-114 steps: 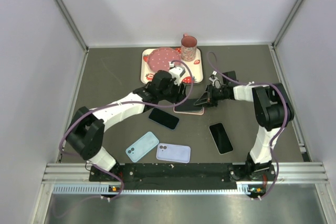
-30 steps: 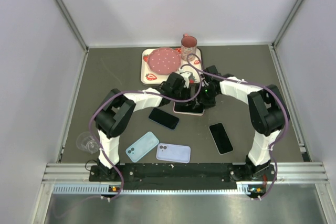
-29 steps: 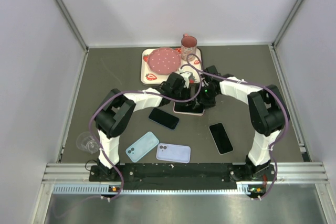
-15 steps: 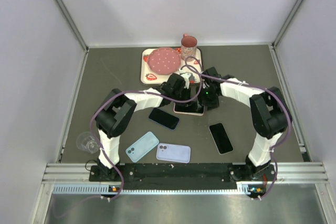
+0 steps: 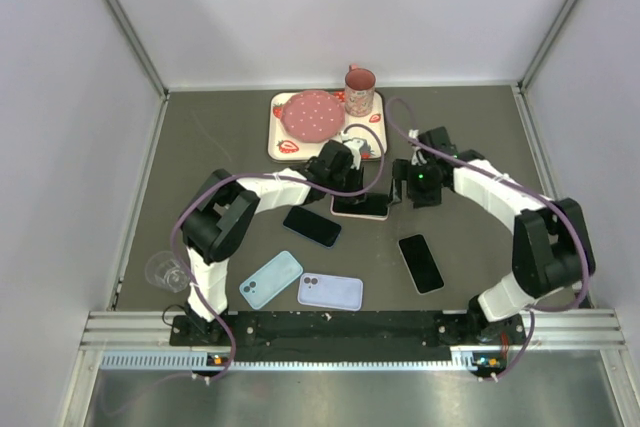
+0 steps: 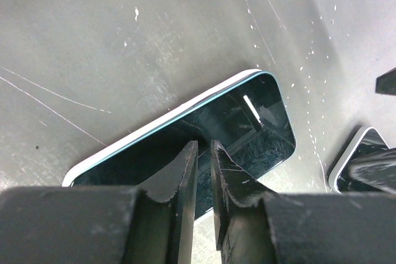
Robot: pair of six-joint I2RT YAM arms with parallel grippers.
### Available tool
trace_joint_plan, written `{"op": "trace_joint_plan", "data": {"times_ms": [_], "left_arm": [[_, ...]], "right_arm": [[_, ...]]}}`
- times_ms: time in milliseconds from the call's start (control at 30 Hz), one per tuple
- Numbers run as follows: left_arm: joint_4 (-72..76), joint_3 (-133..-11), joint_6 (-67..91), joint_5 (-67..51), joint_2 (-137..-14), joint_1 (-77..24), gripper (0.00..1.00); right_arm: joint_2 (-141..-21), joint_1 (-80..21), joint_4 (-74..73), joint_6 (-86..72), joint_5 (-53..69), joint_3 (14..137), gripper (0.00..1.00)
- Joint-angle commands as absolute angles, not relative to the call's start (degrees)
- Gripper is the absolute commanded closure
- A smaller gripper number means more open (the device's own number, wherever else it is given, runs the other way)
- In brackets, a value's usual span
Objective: Put the phone into the phone case
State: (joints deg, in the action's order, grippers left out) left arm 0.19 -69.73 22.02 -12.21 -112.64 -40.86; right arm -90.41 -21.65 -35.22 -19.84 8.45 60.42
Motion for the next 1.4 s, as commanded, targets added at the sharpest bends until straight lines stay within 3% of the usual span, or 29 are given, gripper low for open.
{"op": "trace_joint_plan", "data": {"times_ms": [0, 200, 400, 600, 833, 1033, 1367], "left_arm": [[-7.3, -66.2, 20.7, -9.0, -112.8, -41.0, 0.78], [-1.8, -61.8, 20.8, -11.2, -106.5, -41.0, 0.7], [1.4, -60.2, 21.5, -12.7, -102.5, -41.0, 0.67], [2.1, -59.8, 21.4, -14.0, -100.7, -41.0, 0.65], [2.9, -60.2, 21.1, -15.2, -100.5, -41.1, 0.65], [2.6, -60.6, 21.1, -15.5, -101.0, -41.1, 0.65], [2.9, -60.6, 21.4, -15.8, -101.4, -41.0, 0.64]], "right_arm": [[-84.6, -15.3, -24.5, -22.4, 23.2, 55.1, 0.24], [-80.4, -10.8, -15.1, -25.2, 31.3, 48.9, 0.14], [-84.5, -10.5, -11.8, -26.5, 34.2, 47.3, 0.16], [-88.7, -10.6, -11.1, -25.8, 34.5, 47.1, 0.24], [-94.6, -11.5, -11.3, -25.9, 33.8, 48.3, 0.4], [-98.3, -12.6, -11.6, -25.9, 34.4, 49.0, 0.46], [-102.6, -12.9, -12.6, -26.1, 34.2, 50.4, 0.67]]}}
